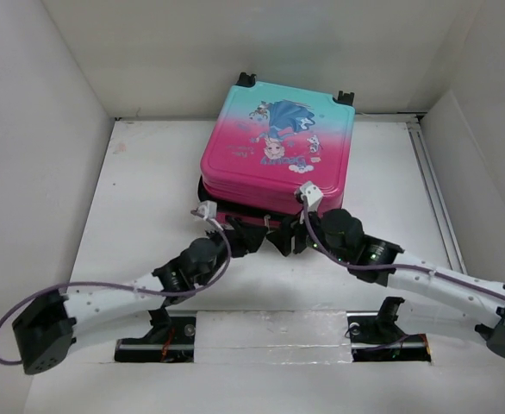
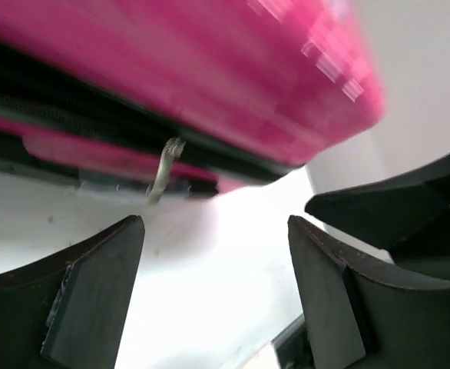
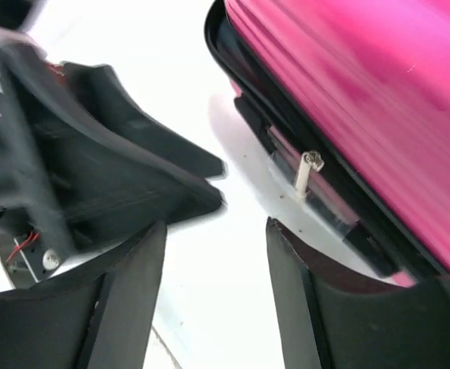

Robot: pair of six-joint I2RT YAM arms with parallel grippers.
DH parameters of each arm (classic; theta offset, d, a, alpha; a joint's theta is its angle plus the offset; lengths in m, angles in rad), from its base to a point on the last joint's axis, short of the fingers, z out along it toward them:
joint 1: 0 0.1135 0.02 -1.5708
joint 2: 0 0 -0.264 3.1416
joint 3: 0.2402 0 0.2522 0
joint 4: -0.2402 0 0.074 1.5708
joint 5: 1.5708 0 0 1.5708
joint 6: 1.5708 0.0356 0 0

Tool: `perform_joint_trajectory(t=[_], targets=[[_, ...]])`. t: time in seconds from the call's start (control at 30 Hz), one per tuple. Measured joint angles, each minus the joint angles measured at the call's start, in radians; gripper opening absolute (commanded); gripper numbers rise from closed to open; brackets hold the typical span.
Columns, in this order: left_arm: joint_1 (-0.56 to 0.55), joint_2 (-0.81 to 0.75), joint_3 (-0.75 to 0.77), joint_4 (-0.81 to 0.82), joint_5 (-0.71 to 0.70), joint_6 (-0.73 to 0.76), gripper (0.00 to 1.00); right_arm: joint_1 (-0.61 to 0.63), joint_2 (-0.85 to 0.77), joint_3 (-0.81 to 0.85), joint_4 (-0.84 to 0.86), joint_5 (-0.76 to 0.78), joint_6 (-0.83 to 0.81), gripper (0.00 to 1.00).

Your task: Pack the luggage

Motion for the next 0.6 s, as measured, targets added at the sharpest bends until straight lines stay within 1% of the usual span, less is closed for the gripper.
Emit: perform_joint_trajectory(t=[0.03, 0.07, 0.1, 0.13, 0.2, 0.27, 0.33, 0.37, 0.4, 0.43, 0.5, 0.53, 0.57, 0.6], targets=[[-0.004, -0.063, 0.000, -0.028, -0.020, 0.009, 0.71, 0.000, -0.014, 0.017, -0.023, 0.003, -0.005, 0.51], [-0.006, -0.116, 0.007, -0.061, -0.050, 0.026, 0.69, -0.004, -0.026, 0.035, -0.045, 0.012, -0.012, 0.38], [-0.010, -0.159, 0.023, -0.094, -0.084, 0.044, 0.68, -0.014, -0.032, 0.058, -0.068, 0.021, -0.020, 0.09], [-0.010, -0.186, 0.041, -0.117, -0.117, 0.064, 0.68, -0.030, -0.032, 0.085, -0.090, 0.031, -0.029, 0.00], [0.006, -0.205, 0.112, -0.160, -0.187, 0.115, 0.67, -0.081, -0.017, 0.148, -0.117, 0.048, -0.033, 0.00], [0.070, -0.167, 0.215, -0.170, -0.220, 0.162, 0.65, -0.161, 0.014, 0.229, -0.132, 0.062, -0.045, 0.00], [0.176, -0.089, 0.351, -0.193, -0.197, 0.193, 0.65, -0.254, 0.040, 0.302, -0.140, 0.098, -0.056, 0.00], [0.244, -0.040, 0.426, -0.196, -0.166, 0.202, 0.65, -0.300, 0.050, 0.332, -0.143, 0.119, -0.060, 0.00], [0.311, 0.011, 0.492, -0.196, -0.129, 0.206, 0.65, -0.345, 0.056, 0.356, -0.142, 0.140, -0.060, 0.02], [0.383, 0.056, 0.540, -0.190, -0.097, 0.206, 0.65, -0.399, 0.058, 0.371, -0.140, 0.156, -0.060, 0.09], [0.530, 0.133, 0.601, -0.174, -0.027, 0.189, 0.65, -0.504, 0.066, 0.385, -0.136, 0.166, -0.058, 0.16], [0.591, 0.160, 0.608, -0.168, 0.010, 0.175, 0.65, -0.566, 0.076, 0.389, -0.135, 0.171, -0.058, 0.21], [0.672, 0.194, 0.609, -0.162, 0.062, 0.150, 0.65, -0.627, 0.088, 0.389, -0.135, 0.172, -0.055, 0.28], [0.730, 0.225, 0.609, -0.159, 0.092, 0.129, 0.65, -0.681, 0.106, 0.389, -0.136, 0.172, -0.048, 0.30]])
